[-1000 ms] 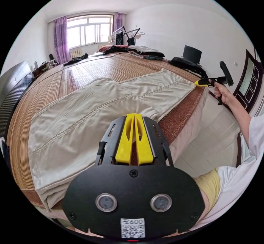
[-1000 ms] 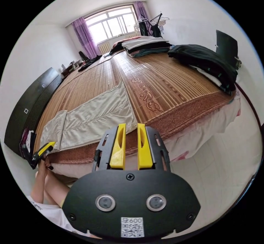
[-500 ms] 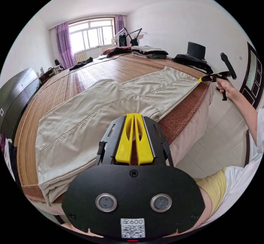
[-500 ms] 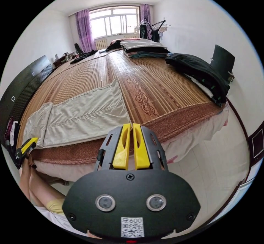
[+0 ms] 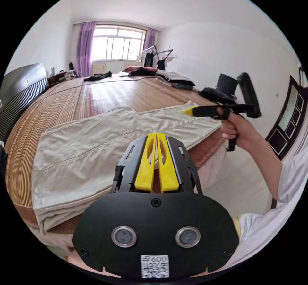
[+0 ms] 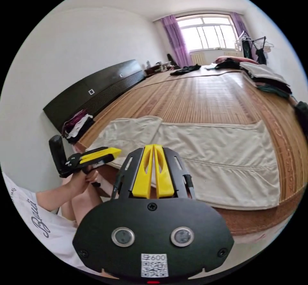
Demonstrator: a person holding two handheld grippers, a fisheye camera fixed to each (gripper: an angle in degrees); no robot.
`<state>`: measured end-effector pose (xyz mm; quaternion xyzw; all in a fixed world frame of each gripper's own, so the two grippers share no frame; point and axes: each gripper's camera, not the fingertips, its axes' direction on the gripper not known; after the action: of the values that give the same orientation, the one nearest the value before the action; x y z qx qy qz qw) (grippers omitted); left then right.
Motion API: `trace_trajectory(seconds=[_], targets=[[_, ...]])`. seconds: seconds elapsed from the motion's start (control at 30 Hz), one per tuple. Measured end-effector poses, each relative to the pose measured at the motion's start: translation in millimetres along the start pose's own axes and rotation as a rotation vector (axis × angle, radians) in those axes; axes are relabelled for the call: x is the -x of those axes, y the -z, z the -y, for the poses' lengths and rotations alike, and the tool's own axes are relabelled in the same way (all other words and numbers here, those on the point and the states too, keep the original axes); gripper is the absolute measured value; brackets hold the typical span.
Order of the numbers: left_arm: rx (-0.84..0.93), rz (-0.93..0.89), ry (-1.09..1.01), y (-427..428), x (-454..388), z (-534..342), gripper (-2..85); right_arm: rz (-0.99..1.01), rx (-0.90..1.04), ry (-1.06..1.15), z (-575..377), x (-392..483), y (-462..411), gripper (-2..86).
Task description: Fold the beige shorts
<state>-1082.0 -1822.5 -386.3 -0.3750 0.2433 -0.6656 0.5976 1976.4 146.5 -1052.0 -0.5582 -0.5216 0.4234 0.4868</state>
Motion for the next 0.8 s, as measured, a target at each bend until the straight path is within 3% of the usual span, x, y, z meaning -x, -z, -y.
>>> trace_trajectory(seconds=[0.1,0.23,0.8], targets=[[0.034,-0.084,-0.049,-7,-18,12,0.2,0.081,0.107,0.025,5,10,-32,-0.9],[0.211,-0.098,-0.092,-60,-41,-3,0.2,0.182,0.171,0.009,-5,6,-54,-0.9],[0.141,-0.078,-0.092,-97,-101,-40,0.1,0.048,0.225,0.091,40,-17,-96,-0.9]])
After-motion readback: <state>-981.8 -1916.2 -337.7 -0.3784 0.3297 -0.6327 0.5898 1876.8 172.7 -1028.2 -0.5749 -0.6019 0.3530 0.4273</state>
